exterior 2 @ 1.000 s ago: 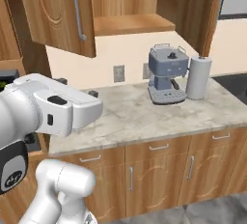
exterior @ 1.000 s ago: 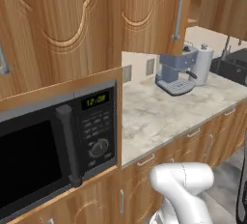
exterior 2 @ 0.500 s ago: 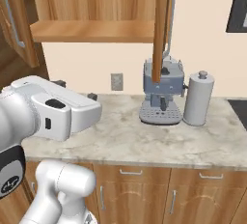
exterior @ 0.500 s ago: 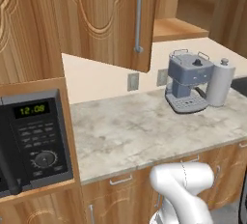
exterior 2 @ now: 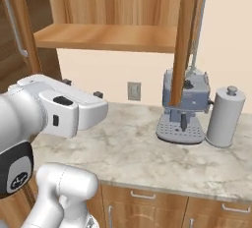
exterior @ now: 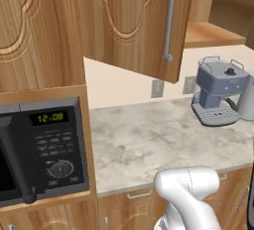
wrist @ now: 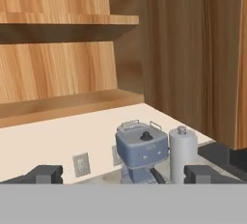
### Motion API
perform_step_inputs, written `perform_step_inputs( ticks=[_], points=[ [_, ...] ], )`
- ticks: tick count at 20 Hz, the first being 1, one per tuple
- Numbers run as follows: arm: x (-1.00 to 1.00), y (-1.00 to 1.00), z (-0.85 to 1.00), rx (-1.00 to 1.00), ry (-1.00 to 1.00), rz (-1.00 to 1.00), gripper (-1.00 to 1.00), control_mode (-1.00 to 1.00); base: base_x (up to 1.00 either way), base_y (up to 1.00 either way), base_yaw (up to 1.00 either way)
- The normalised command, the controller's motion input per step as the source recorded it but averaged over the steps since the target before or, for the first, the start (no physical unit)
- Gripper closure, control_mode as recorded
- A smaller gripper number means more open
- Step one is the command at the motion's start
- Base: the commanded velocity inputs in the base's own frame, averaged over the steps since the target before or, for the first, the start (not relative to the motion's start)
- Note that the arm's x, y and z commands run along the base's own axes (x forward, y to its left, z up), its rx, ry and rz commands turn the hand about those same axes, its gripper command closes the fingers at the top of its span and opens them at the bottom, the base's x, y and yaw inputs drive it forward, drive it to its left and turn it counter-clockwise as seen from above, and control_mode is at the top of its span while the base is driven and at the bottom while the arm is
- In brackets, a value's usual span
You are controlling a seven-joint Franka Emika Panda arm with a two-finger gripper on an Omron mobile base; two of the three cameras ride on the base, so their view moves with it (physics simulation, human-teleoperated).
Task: Close all open cabinet doors.
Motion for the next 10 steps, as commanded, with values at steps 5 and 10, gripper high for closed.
perform_step_inputs(
  ticks=[5, 10],
  points=[
    [0.00, 0.00, 0.00, 0.00, 0.00, 0.00, -1.00, 1.00, 0.26, 0.55, 0.15],
    [0.00, 0.00, 0.00, 0.00, 0.00, 0.00, -1.00, 1.00, 0.48, -0.12, 0.31]
  ],
)
